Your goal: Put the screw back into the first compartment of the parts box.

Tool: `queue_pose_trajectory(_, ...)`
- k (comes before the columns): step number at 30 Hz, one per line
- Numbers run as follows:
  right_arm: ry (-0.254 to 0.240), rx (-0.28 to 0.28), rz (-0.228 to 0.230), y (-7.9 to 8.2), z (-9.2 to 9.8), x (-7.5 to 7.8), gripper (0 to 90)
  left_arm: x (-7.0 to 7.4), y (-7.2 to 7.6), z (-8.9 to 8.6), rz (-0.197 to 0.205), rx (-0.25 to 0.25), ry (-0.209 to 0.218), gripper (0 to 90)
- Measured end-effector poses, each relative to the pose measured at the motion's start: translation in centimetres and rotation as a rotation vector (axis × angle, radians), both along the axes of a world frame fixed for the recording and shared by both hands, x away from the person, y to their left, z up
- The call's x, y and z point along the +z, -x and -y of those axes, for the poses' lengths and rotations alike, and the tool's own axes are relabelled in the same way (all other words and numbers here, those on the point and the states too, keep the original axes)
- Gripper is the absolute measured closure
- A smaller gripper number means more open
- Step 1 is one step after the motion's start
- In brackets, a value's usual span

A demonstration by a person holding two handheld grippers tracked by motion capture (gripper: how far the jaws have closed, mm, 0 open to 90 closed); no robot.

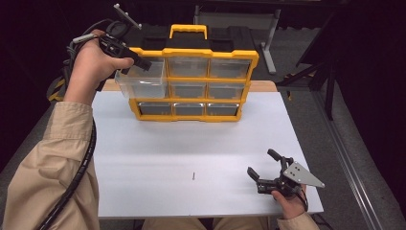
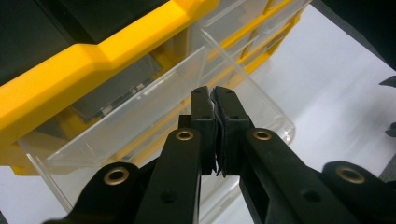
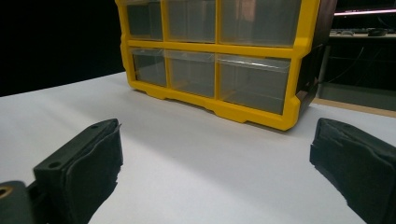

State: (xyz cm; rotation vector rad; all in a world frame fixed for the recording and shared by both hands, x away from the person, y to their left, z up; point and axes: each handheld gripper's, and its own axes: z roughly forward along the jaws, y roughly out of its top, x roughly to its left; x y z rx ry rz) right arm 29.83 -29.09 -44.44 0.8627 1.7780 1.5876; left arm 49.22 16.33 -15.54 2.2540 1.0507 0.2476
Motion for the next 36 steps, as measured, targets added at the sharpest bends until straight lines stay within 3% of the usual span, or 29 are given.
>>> queue_pose_trajectory(5,-0.005,-0.003,-0.002,0.0,0.0,0.0,2.8,0.2,0.1,-0.3,0.008,0.022,0.029,84.3)
queue_pose_trajectory(12,0.001,0.002,0.001,0.0,-0.1,0.0,2.8,0.7,1.0,-0.6,-0.001,-0.001,0.061,78.2)
queue_pose_trajectory(17,0.003,0.003,0.002,0.0,-0.1,0.0,2.8,1.2,2.4,-0.1,0.000,-0.051,0.094,73.5)
queue_pose_trajectory(27,0.008,0.006,0.005,0.0,-0.2,0.0,2.8,0.6,4.5,1.8,-0.021,-0.161,0.105,64.7)
queue_pose_trajectory(36,0.007,0.004,0.004,0.0,-0.2,0.0,2.8,-1.7,6.3,3.3,-0.033,-0.245,0.121,57.1)
